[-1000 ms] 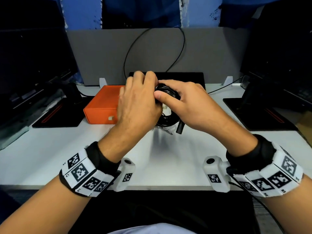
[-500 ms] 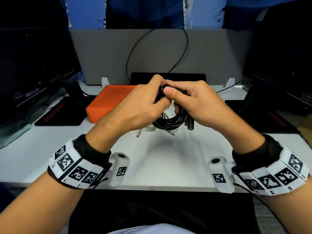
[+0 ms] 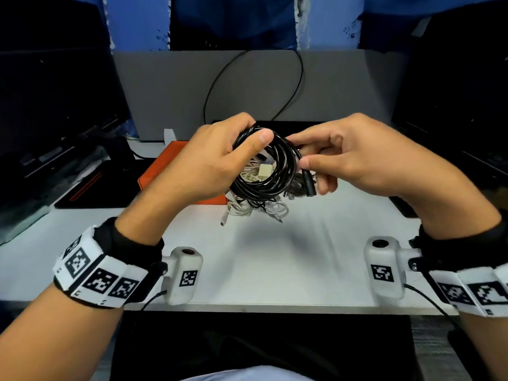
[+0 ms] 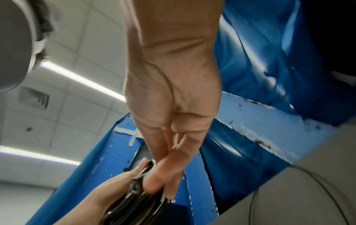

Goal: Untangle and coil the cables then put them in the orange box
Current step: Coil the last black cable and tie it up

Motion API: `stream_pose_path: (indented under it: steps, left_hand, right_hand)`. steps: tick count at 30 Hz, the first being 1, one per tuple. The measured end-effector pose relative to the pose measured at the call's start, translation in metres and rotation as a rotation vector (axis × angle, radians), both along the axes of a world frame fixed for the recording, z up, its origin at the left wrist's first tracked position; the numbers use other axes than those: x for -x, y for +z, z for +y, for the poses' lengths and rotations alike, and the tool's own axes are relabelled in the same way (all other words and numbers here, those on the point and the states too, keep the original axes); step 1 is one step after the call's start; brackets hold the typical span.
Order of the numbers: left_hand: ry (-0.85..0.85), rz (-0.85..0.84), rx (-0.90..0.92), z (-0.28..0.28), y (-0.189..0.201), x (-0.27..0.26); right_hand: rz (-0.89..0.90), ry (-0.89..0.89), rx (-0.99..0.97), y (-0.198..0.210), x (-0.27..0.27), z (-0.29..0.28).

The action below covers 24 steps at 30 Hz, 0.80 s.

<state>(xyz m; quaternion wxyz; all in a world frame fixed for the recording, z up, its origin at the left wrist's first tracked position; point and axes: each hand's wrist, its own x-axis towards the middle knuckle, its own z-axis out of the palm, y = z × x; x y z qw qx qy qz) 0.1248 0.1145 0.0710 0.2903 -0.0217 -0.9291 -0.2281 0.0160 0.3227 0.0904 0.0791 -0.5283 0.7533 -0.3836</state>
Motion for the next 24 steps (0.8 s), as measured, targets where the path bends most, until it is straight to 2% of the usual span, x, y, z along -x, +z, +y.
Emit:
stream_pose_path:
  steps: [5, 8, 10, 13, 17, 19, 24]
  left_hand:
    - [-0.014, 0.072, -0.028, -0.001, 0.0, -0.001]
    - [-0.088, 0.049, -0.04, 0.002, 0.001, -0.003]
    - [-0.2, 0.055, -0.125, 0.006, -0.001, -0.001]
    - [-0.296, 0.135, -0.283, 0.009, -0.005, 0.004]
    - [-0.246, 0.217, -0.297, 0.009, -0.007, 0.006]
    - [-0.202, 0.241, -0.262, 0.008, -0.007, 0.006]
    - [-0.03, 0.269, -0.097, 0.008, -0.006, 0.002]
  right_hand:
    - [0.089, -0.036, -0.016, 0.004, -0.002, 0.002]
    - [0.254, -0.213, -0.004, 0.004, 0.007, 0.002]
    - [0.223, -0.291, 0.102, -0.003, 0.009, -0.005]
    - [-0.18, -0.172, 0.325, -0.017, 0.01, -0.021]
    - [-0.755, 0.045, 0.504, -0.03, 0.003, -0.039]
    - [-0.927, 0.134, 0.482, -0.035, -0.003, -0.044]
    - [-1.223, 0.255, 0.401, -0.031, -0.01, -0.042]
